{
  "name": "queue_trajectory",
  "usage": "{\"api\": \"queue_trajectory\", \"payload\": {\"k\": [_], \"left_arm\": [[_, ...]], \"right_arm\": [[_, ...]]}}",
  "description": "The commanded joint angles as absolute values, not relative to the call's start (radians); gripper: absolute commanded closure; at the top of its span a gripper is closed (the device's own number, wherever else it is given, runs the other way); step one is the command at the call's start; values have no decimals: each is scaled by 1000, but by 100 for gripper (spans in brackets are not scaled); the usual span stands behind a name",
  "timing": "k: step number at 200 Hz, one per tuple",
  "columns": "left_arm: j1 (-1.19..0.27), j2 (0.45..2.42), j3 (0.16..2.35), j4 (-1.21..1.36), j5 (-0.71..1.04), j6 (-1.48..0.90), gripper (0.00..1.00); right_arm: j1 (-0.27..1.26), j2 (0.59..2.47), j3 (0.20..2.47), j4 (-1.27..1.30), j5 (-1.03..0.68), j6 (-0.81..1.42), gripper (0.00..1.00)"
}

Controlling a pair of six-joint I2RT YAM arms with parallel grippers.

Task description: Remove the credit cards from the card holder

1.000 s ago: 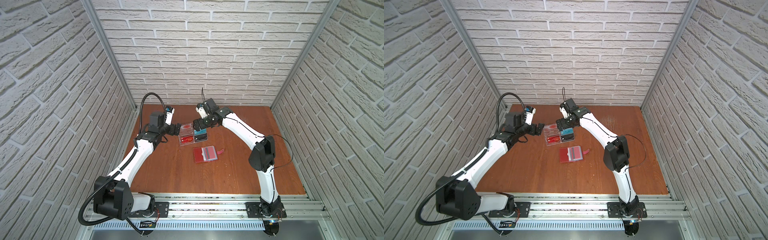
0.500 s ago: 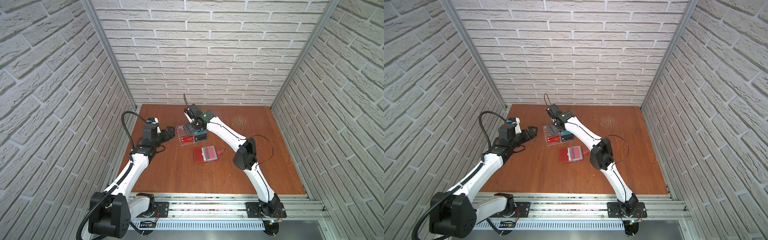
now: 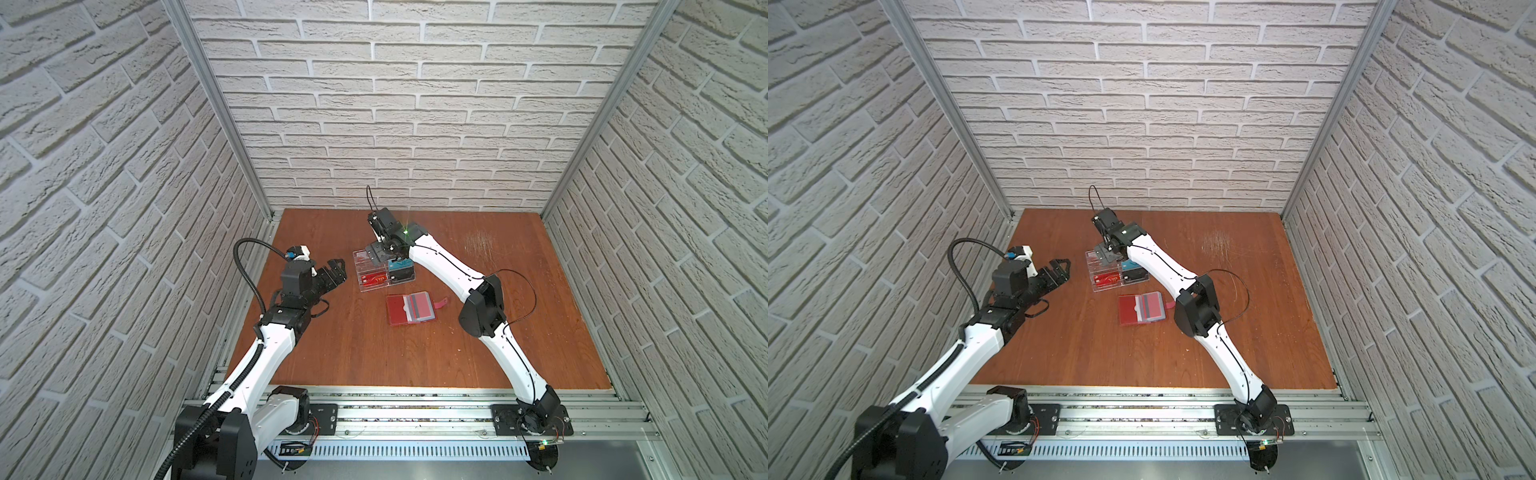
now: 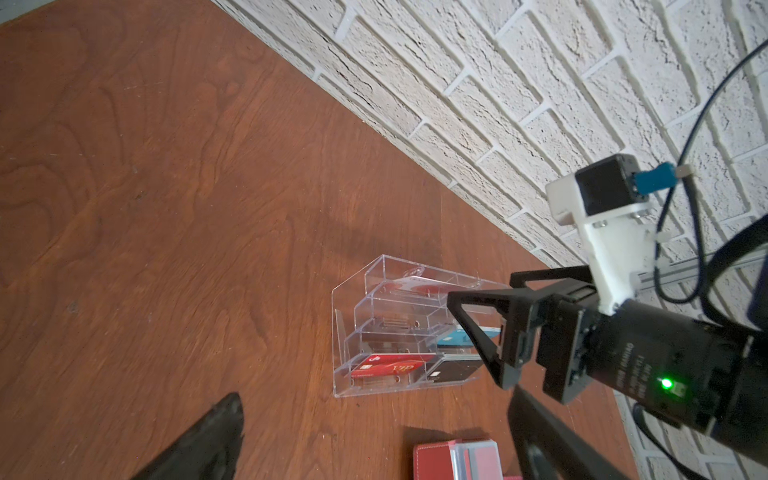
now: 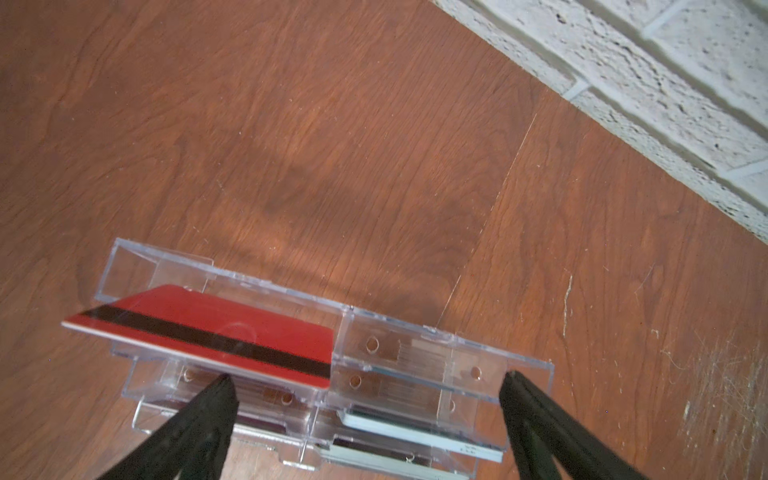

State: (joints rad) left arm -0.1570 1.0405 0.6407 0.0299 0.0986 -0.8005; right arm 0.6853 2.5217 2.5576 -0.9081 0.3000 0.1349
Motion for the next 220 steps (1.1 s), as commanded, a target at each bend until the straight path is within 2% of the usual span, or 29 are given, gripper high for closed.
{"api": "queue_trajectory", "payload": {"k": [1,76,122,165,188,220], "left_arm": [[-150,1065,673,60,158,-781,2],[-170,1069,722,-22,230,-745,2],[-244,1018,737,-80,158,-686,2],[-342,984,756,-141,58,-612,2],[-400,968,766,-161,1,-566,2],[-481,981,777,-138,-17,-518,2]], "right_arm": [[686,2534,2592,-839,339,164,0],[684,2565,2622,-769,351,183,0],[686,2561,2621,-758,340,205,0],[685,2480,2605,-796,325,228,0],[680,2361,2488,-790,320,255,0],[629,2128,2179,-710,257,341,0]]}}
